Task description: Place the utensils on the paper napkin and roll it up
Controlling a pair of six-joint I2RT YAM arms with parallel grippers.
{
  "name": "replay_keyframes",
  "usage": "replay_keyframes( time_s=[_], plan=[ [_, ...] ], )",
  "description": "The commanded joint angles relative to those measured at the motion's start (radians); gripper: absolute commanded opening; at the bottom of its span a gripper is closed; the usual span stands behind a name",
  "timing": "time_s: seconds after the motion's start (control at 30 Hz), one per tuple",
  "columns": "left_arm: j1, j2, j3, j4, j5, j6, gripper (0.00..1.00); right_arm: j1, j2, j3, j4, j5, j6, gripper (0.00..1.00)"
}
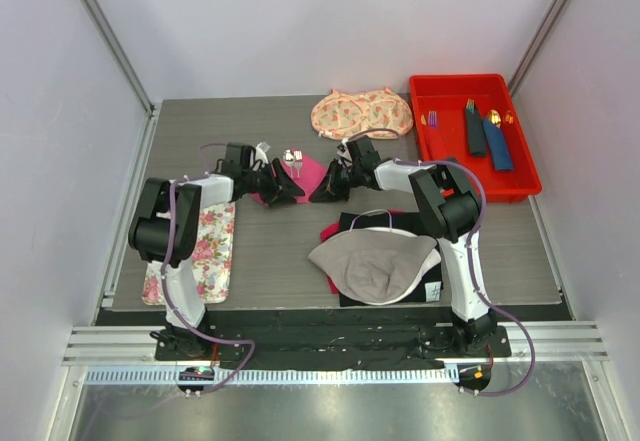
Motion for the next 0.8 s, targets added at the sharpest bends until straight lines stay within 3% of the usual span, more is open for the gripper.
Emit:
replay_keyframes(
  time_s=[0.0, 0.77],
  plan=[
    [-0.003, 0.008, 0.021, 0.014, -0.042, 0.013, 0.48, 0.005, -0.018, -0.024, -0.046, 0.104, -0.019, 0.01],
    [0.089, -0.038, -0.079, -0.035, -0.088, 0.022, 0.48, 0.005, -0.012, -0.017, -0.054, 0.118, -0.023, 0.01]
  ],
)
